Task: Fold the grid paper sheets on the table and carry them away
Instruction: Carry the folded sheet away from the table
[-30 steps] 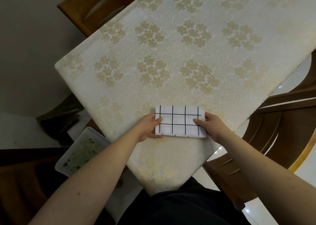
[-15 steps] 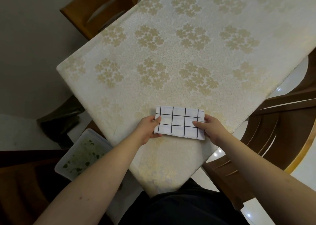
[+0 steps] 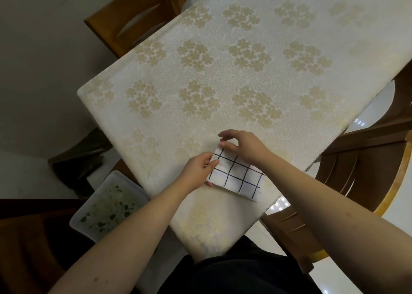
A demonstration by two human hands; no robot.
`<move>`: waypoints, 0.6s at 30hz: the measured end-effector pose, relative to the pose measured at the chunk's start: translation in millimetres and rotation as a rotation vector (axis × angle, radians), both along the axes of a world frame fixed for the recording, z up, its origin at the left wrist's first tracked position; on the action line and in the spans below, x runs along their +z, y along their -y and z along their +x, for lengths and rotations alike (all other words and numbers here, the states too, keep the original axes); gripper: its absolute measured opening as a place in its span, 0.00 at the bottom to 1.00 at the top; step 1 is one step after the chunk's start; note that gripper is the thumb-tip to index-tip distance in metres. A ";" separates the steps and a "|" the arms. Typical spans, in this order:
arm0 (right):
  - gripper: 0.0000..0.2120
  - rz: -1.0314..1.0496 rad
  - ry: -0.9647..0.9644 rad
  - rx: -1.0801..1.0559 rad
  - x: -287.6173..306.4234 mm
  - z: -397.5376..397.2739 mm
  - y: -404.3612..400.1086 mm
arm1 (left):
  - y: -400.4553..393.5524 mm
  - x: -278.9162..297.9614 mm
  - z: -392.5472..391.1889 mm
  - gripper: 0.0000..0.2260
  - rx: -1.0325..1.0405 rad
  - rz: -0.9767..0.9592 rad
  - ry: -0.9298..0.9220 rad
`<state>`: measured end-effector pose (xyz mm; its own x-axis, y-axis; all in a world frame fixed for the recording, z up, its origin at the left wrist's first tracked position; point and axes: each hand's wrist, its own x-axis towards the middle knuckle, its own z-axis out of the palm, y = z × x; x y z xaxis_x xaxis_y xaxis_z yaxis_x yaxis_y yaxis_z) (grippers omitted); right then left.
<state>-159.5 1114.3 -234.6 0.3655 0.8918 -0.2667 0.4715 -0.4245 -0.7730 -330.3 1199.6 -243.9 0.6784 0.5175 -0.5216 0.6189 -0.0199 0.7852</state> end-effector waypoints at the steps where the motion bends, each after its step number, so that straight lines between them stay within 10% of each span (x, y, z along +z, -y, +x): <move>1: 0.14 -0.024 -0.027 0.008 2.1 -2.2 -5.5 | 2.0 2.5 0.8 0.09 -0.007 0.016 -0.006; 18: 0.15 -0.200 -0.195 0.091 -9.5 24.1 29.0 | 4.0 16.6 -17.9 0.08 0.044 -0.108 0.058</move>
